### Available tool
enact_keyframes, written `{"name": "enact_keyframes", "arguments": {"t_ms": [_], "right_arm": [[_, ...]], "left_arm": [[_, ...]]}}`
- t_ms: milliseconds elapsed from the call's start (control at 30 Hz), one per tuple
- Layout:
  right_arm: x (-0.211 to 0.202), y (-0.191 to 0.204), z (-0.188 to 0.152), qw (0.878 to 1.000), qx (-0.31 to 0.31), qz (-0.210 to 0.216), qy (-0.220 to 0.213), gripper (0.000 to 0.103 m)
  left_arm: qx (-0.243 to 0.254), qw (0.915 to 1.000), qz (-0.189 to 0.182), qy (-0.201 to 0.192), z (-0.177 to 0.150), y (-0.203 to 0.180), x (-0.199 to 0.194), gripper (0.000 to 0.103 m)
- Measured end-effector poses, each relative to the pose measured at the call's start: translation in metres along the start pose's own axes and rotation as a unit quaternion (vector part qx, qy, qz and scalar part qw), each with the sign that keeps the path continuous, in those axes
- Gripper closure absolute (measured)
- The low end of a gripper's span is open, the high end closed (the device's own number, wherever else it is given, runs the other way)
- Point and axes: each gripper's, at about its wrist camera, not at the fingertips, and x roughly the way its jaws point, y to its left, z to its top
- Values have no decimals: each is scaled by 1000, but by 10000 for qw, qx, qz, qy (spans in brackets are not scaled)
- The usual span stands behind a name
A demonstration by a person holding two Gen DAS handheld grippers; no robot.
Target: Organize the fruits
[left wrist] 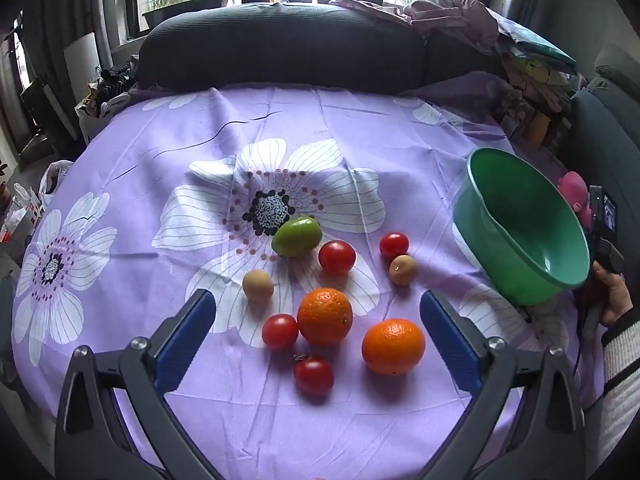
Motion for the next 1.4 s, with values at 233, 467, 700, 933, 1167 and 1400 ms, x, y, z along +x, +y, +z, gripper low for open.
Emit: {"name": "enact_keyframes", "arguments": {"t_ms": [233, 467, 700, 933, 1167, 1400], "right_arm": [[-15, -11, -4, 9994, 328, -119, 28, 0], [-141, -4, -35, 9874, 111, -809, -1353, 0], [-203, 117, -85, 9681, -1699, 1417, -1174, 0], [-211, 188, -139, 9350, -2620, 2275, -733, 0], [-206, 227, -161, 9247, -2909, 2403, -514, 0], [-201, 240, -165, 9242, -2963, 2380, -393, 0]], "left_arm": [[-11, 9999, 43, -122, -1, -1, -7, 1], [-8, 9996, -58, -284, -3, 0, -17, 1], [-149, 9992, -297, -210, -7, 4, -25, 1], [-168, 9994, -183, -226, -15, 11, -32, 1], [-153, 9997, -36, -195, -23, 24, -35, 1], [-227, 9996, 16, -151, -26, 35, -32, 1]]}}
